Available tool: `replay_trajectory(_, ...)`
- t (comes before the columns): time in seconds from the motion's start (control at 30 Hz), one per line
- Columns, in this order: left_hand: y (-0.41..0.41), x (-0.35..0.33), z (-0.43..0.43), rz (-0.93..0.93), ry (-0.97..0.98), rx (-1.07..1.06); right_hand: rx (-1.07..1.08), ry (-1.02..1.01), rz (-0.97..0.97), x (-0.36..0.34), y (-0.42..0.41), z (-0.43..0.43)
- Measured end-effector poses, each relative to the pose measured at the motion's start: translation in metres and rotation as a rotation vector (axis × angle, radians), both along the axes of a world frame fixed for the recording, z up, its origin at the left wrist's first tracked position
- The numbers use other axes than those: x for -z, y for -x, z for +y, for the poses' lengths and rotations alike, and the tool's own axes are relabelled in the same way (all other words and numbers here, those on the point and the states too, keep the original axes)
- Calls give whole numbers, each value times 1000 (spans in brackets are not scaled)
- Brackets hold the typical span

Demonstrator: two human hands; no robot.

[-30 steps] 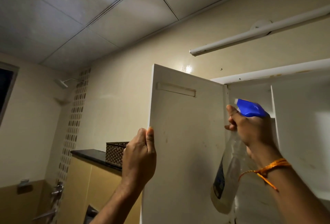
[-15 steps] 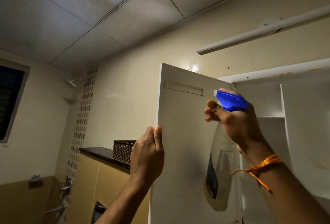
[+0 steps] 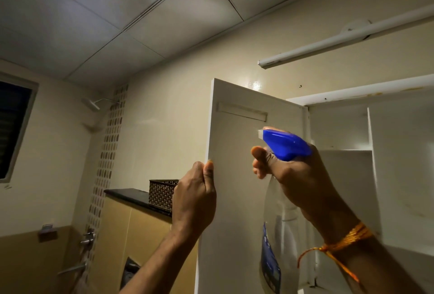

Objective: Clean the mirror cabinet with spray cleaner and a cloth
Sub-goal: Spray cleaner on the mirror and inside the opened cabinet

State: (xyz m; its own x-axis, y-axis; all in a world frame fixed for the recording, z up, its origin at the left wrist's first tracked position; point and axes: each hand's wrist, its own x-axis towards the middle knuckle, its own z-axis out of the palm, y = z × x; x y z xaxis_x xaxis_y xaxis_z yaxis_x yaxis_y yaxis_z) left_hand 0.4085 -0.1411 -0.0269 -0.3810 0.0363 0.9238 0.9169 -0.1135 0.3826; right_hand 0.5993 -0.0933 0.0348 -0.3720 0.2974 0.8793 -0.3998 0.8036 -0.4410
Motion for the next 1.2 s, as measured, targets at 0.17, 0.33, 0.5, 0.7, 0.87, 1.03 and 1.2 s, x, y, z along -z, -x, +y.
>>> replay_trajectory(0.17,-1,0,0,-23,8,-16,166,105,177,6,-14,16)
replay_trajectory(0.33,-7,2,-1,-56,-6,-55,234,210,194,3,-27,27)
replay_trajectory(0.5,-14,7,3,-83,-62,-55,306,251,167,19,-36,36)
replay_trajectory(0.7,-25,5,5,-124,-128,17,275,324,189,23,-50,44)
replay_trajectory(0.87,-58,10,6,102,-266,-105,296,322,161,22,-65,48)
replay_trajectory(1.03,-112,20,30,248,-106,196,395,283,153,25,-75,58)
replay_trajectory(1.2,-161,19,58,95,353,722,526,251,100,28,-85,66)
